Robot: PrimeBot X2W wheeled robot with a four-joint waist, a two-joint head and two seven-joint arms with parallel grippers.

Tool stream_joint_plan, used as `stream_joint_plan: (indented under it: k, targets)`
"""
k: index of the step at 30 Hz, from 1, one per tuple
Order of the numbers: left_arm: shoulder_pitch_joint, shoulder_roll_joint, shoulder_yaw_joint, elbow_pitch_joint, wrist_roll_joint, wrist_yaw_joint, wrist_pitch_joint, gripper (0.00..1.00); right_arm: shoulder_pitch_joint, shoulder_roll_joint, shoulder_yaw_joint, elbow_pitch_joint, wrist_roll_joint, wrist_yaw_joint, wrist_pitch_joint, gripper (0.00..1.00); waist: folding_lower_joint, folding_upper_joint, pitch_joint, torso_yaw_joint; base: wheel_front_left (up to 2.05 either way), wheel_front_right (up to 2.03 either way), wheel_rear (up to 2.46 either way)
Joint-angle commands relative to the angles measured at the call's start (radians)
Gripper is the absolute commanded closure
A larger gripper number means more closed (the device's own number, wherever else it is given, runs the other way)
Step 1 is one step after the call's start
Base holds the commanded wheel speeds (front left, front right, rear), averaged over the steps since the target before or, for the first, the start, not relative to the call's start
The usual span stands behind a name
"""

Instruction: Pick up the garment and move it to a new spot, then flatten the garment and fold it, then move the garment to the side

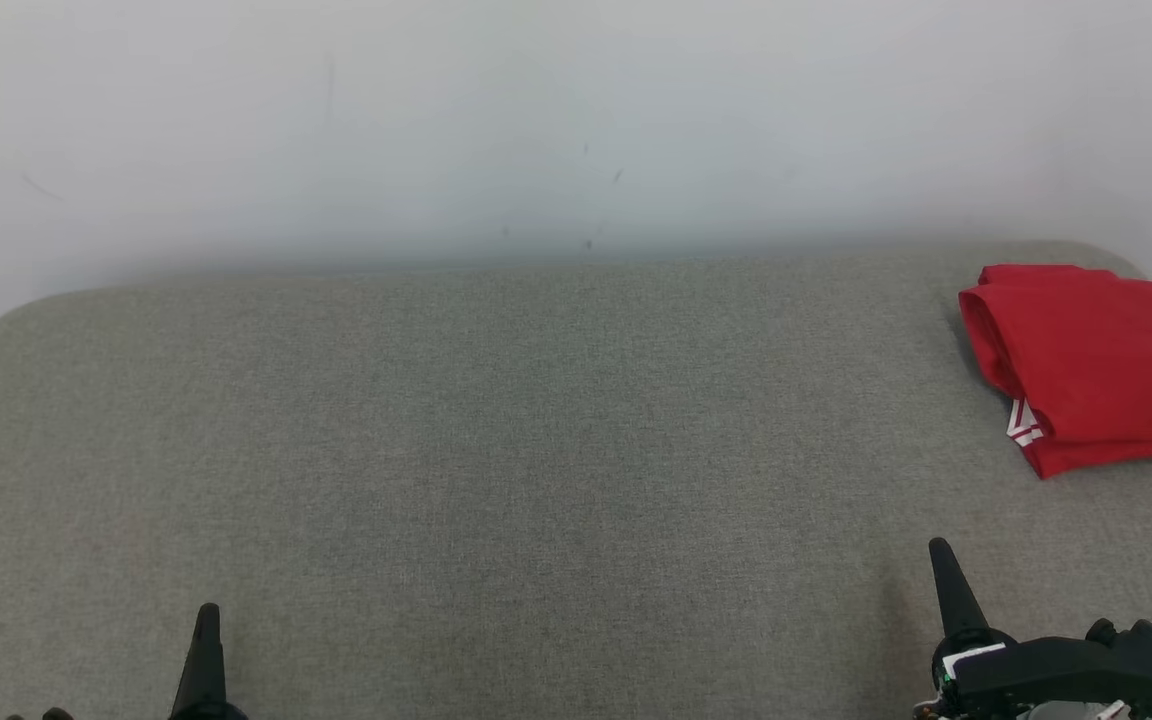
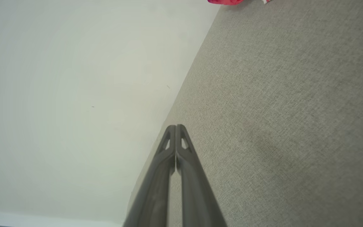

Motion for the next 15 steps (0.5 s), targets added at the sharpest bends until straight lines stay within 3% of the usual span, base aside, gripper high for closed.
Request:
stream_joint_plan:
  k: [1,15]
  targets:
    - [-0.023,0.001,0.002,-0.011,-0.023,0.001,0.006,1.00,-0.017,0.003,-0.004,-0.012,0.023,-0.001,0.008,1.00,-0.0001,0.0000,0.000,0.000,0.00,0.00,0.00]
    - [-0.041,-0.001,0.003,-0.010,-0.161,0.001,0.040,1.00,-0.027,0.013,-0.010,-0.021,0.150,-0.001,0.042,1.00,-0.0001,0.0000,0.004,0.007,0.00,0.00,0.00]
